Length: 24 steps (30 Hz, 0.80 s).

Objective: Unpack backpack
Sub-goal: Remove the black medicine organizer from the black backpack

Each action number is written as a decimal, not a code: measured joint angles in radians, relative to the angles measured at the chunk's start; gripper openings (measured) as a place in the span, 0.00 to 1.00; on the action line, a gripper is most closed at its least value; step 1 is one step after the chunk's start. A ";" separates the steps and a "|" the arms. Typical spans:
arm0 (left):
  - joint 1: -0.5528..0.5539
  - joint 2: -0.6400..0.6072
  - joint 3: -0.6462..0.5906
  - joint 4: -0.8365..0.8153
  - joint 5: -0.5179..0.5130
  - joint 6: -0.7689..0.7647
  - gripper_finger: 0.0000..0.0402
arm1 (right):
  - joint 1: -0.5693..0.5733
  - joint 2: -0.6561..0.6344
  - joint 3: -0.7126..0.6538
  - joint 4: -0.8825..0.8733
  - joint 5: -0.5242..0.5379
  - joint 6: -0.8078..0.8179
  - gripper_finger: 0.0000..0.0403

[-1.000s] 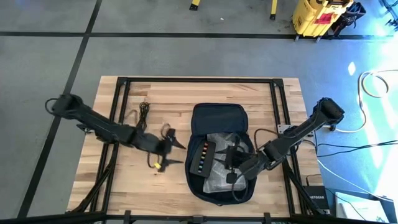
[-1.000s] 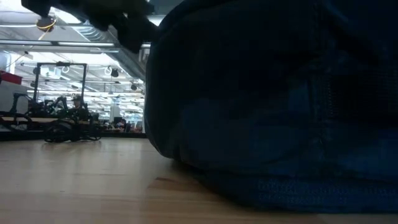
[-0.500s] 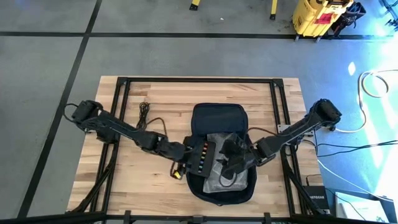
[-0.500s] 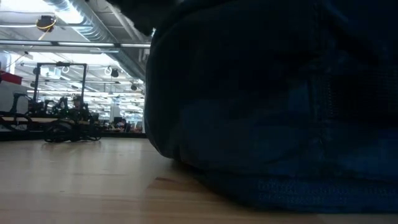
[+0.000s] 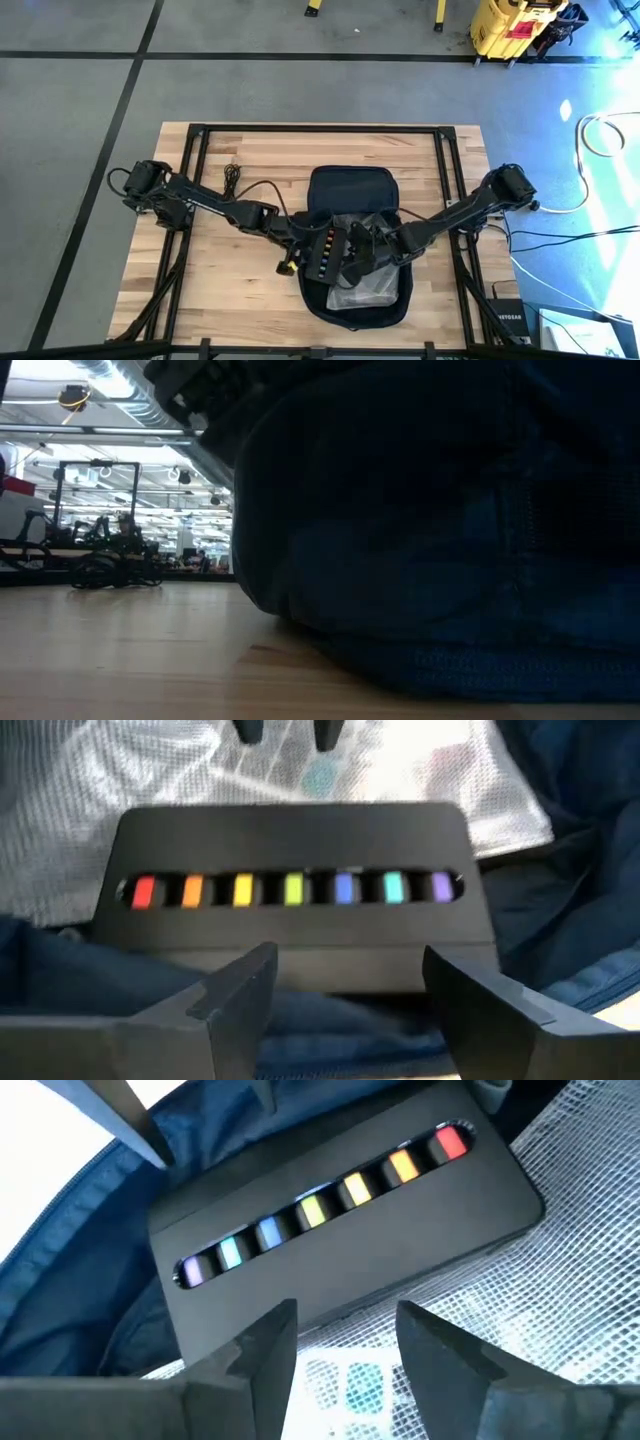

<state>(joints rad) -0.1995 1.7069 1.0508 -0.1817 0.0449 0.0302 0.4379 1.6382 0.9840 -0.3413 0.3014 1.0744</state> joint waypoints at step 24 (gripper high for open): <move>-0.030 0.083 -0.001 -0.051 -0.048 0.029 0.59 | -0.012 0.018 0.000 -0.071 -0.075 -0.208 0.38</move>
<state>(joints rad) -0.2291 1.7899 1.0493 -0.2330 -0.0034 0.0594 0.4259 1.6562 0.9840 -0.4122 0.2264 0.8660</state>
